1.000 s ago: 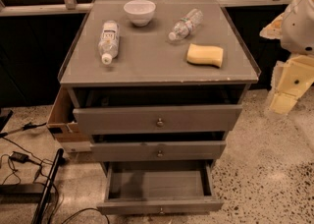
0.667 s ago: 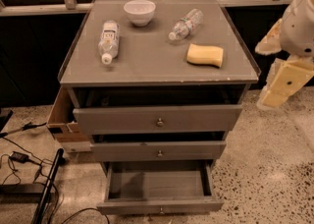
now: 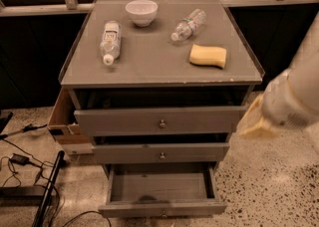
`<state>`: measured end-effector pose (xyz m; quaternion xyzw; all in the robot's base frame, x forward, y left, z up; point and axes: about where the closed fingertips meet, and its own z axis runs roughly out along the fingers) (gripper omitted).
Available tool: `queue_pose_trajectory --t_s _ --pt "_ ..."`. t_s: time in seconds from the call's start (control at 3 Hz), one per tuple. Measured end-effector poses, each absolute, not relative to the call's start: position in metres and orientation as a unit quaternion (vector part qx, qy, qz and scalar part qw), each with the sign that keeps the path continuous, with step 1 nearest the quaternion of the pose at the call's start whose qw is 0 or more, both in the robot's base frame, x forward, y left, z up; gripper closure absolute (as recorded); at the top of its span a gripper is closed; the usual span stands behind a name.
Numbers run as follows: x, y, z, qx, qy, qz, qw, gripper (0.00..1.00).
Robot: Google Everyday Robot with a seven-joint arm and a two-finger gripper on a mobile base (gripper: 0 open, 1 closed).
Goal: Close bottom drawer
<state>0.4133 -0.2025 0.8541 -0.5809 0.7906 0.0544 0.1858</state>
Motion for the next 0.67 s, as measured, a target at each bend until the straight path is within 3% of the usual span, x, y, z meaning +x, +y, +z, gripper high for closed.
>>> queue_pose_trajectory --t_s 0.33,0.67 --pt "0.388 -0.199 0.756 -0.548 0.807 0.142 0.168 0.96" --pt "0.381 -0.198 0.742 -0.545 0.809 0.152 0.157 1.00"
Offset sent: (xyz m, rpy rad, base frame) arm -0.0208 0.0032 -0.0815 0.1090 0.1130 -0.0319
